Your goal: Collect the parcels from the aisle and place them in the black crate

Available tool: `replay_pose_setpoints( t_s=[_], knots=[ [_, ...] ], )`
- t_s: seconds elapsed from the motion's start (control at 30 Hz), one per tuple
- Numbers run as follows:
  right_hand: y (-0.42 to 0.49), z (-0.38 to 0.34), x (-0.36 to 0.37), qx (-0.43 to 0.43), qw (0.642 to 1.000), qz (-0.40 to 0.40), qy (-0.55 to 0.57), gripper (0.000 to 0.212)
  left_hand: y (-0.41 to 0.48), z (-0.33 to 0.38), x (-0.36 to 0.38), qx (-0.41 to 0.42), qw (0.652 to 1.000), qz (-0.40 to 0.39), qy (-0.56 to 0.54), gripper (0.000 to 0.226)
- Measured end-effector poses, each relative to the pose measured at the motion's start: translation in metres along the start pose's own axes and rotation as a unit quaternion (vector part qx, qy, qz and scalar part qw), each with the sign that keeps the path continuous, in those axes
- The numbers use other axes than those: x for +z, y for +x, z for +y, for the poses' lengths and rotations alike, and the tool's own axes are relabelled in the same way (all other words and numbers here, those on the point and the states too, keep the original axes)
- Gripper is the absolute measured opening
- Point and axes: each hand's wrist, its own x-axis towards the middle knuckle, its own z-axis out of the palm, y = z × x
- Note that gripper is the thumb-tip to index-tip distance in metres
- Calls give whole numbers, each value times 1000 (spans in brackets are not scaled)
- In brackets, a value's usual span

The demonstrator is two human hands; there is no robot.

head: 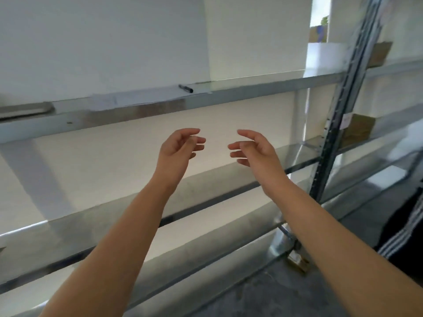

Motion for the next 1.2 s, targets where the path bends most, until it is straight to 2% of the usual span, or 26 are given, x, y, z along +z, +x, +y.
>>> replay_pose_setpoints(
  t_s=[0.3, 0.53, 0.7, 0.83, 1.2],
  knots=[
    [20, 16, -75, 21, 982, 180, -59, 26, 64, -28, 106, 43, 975, -213, -48, 22],
    [-14, 48, -136, 73, 935, 340, -64, 23, 61, -68, 197, -15, 929, -348, -126, 19],
    [-34, 61, -183, 103, 907, 399, -84, 21, 49, -74, 267, -24, 892, -424, -156, 17],
    [-22, 63, -236, 85, 899, 423, -81, 21, 53, -58, 314, -3, 887, -435, -156, 18],
    [-3, 102, -382, 84, 915, 389, -70, 22, 52, -68, 443, -24, 906, -403, -130, 19]
  ],
)
